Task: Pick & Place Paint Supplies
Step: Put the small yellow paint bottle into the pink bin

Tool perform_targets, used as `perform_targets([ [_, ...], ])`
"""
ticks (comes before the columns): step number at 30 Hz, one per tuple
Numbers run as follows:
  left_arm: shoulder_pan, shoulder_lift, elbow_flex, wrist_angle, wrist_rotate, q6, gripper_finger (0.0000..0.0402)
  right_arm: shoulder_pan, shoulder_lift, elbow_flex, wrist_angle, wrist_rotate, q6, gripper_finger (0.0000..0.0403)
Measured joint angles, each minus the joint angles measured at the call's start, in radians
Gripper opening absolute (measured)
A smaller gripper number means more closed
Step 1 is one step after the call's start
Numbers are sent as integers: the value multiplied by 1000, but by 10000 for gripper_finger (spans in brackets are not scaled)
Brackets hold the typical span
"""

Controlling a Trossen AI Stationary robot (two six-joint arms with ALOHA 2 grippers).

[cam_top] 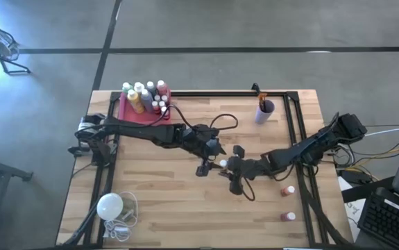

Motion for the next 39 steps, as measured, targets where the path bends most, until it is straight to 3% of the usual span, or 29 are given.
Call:
perform_targets([
  [15,-6,1,0,24,50,2,271,-9,4,15,-3,3,-33,132],
  [39,-7,1,0,15,49,1,141,-16,4,14,-3,3,-33,132],
])
